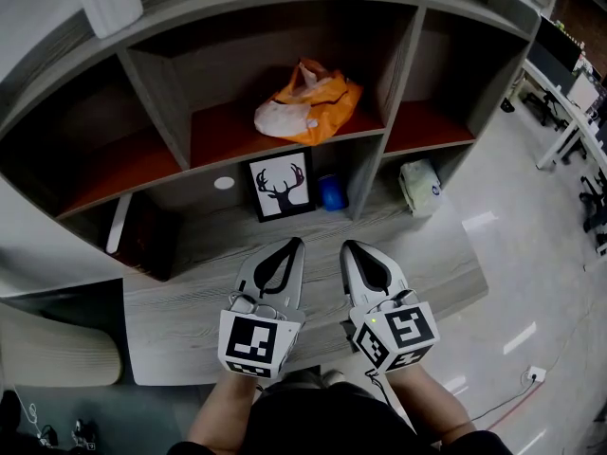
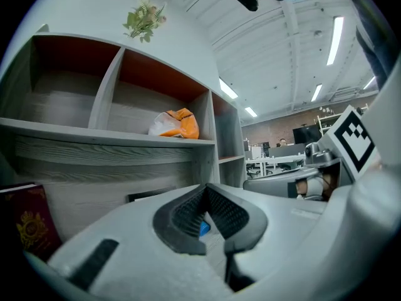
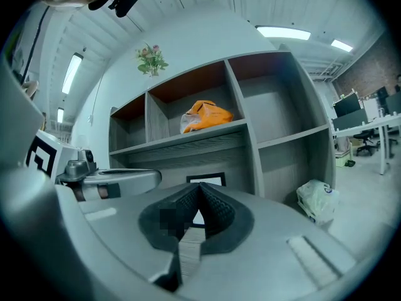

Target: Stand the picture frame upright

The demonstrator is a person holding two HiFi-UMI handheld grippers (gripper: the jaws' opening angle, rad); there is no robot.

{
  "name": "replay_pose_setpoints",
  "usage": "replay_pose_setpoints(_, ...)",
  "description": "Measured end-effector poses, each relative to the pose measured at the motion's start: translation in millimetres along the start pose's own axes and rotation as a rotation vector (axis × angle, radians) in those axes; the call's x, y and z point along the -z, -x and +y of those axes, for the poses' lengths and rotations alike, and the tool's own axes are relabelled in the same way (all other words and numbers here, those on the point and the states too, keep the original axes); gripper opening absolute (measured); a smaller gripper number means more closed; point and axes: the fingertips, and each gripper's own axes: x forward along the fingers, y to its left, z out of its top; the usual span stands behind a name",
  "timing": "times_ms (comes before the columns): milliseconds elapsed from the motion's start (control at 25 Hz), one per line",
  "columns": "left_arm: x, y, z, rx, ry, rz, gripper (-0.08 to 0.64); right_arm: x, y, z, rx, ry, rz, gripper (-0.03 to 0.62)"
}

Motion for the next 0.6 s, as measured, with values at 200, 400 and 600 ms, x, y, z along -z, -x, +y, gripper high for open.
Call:
replay_pose_setpoints(200, 12.2, 5.5, -2.3, 0.005, 0.021, 0.031, 0.002, 10.9, 1.6, 3.1, 0.003, -0.002, 0.026, 0.000)
replay_pose_setpoints(400, 23.5, 10.8, -2.5, 0.004, 0.022, 0.058, 0.002, 19.4, 2.3, 6.1, 0.007, -0.009, 0.043, 0.000)
replay_pose_setpoints(600, 31.2, 14.1, 0.4, -0.006, 0.031, 0.079, 0.002, 26.5, 0.5, 8.2, 0.005, -0.006, 0.061, 0.000)
